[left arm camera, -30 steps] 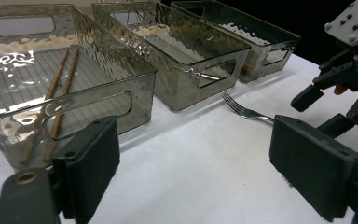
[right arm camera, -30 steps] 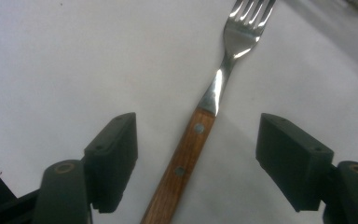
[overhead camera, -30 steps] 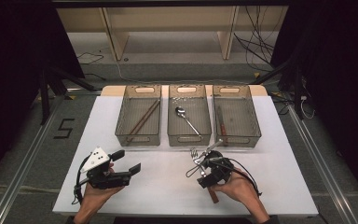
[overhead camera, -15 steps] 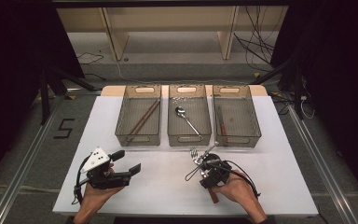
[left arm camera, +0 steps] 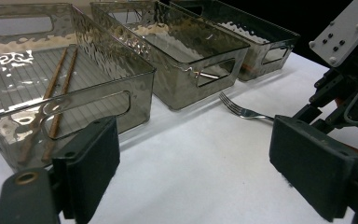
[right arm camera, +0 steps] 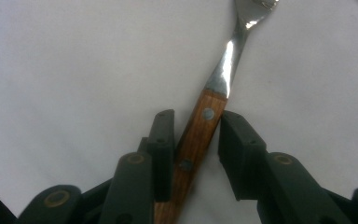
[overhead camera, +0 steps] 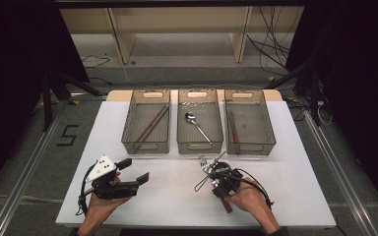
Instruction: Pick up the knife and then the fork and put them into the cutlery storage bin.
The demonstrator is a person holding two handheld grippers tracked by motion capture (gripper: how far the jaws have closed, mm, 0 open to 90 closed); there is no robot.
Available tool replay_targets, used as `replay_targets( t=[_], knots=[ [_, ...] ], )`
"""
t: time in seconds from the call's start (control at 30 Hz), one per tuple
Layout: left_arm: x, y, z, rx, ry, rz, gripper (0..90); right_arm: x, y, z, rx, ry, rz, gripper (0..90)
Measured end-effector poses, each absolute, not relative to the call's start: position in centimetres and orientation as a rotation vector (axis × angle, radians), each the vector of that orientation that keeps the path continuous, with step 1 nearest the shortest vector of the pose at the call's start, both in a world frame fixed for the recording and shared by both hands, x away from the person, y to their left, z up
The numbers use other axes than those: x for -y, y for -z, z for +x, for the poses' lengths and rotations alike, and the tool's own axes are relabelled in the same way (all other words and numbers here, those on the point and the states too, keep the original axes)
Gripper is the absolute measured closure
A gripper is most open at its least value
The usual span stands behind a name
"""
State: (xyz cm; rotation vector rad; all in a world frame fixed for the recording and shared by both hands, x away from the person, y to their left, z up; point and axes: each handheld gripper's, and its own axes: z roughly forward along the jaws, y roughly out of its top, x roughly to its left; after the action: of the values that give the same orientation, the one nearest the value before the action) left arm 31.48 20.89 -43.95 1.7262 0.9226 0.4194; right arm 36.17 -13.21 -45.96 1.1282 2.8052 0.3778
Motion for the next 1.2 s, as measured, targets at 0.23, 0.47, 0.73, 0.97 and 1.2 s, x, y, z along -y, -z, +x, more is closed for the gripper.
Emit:
replay_targets(
  t=[0.23,0.47,0.73,0.97,1.2],
  knots=[
    [-20.9,44.0,31.5,-0.923,-0.419,1.728,15.8,13.5,46.0,36.3,-2.792,-0.383,1.135,76.5],
    [-20.9,43.9,31.5,-0.921,-0.42,1.729,15.8,13.4,45.9,36.2,-2.789,-0.387,1.122,77.2],
    [-20.9,43.9,31.5,-0.925,-0.421,1.724,15.8,13.6,45.2,36.1,-2.792,-0.427,1.095,77.5],
    [-21.0,43.9,31.5,-0.923,-0.423,1.724,15.8,14.2,44.1,36.1,-2.765,-0.507,1.084,77.5],
    [-21.0,43.9,31.5,-0.922,-0.423,1.723,15.8,15.3,42.8,36.3,-2.732,-0.591,1.097,77.5]
  ],
)
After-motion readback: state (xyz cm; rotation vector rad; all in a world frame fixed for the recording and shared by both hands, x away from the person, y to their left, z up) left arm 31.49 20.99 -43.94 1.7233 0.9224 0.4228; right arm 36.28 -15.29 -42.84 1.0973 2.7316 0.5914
